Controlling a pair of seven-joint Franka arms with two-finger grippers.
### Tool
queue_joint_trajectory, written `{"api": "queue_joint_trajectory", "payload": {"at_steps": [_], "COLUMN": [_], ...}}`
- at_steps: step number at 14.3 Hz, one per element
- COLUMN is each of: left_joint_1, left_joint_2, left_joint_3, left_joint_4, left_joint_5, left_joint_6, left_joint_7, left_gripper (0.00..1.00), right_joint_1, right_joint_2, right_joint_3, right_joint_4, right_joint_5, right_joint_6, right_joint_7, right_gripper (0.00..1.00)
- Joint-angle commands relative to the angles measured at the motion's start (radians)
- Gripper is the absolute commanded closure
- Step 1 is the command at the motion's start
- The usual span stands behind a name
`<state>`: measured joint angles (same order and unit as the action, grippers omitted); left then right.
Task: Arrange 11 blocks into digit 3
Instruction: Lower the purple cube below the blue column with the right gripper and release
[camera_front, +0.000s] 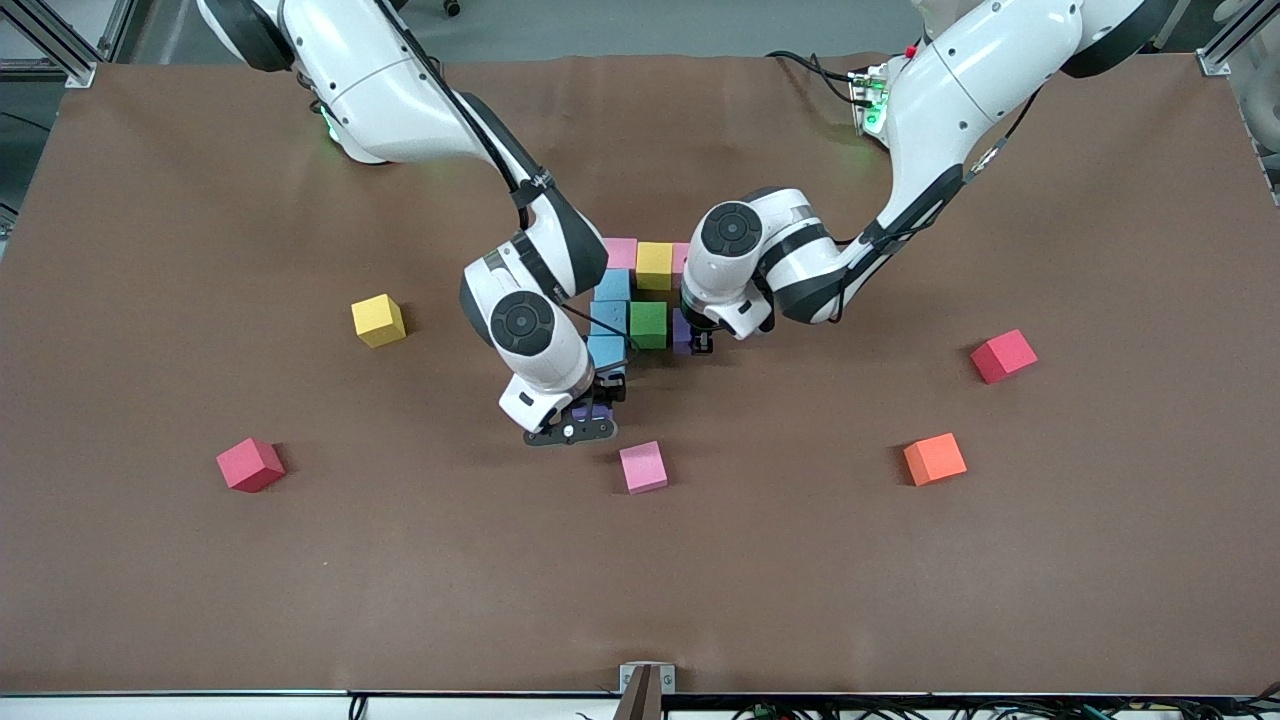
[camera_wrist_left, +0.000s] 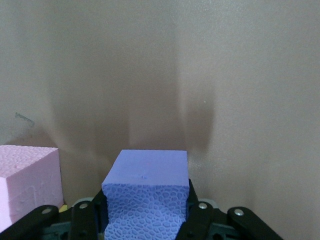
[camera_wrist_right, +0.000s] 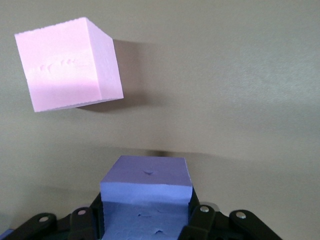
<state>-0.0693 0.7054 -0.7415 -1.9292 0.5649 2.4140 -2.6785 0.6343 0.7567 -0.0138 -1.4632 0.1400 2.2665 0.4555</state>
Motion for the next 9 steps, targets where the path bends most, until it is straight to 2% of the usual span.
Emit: {"api": "queue_joint_trajectory", "payload": {"at_steps": [1, 9], "left_joint_1": [-0.003, -0.018], "left_joint_2": [-0.004, -0.004], "left_joint_3": [0.001, -0.001], "left_joint_4": [-0.008, -0.008], "left_joint_5": [0.026, 0.024], "left_joint_6": [0.017, 0.017], "left_joint_7": [-0.026, -0.032], "left_gripper": [0.80, 0.80], "right_joint_1": [0.022, 0.044], "right_joint_2": [0.007, 0.035], "right_joint_3": [-0.008, -0.008], "right_joint_4": [-0.014, -0.023], "right_joint_5": [0.020, 0.015], "right_joint_6": [0.022, 0.039], "right_joint_7": [0.034, 0.046], "right_gripper": [0.84, 0.84]}}
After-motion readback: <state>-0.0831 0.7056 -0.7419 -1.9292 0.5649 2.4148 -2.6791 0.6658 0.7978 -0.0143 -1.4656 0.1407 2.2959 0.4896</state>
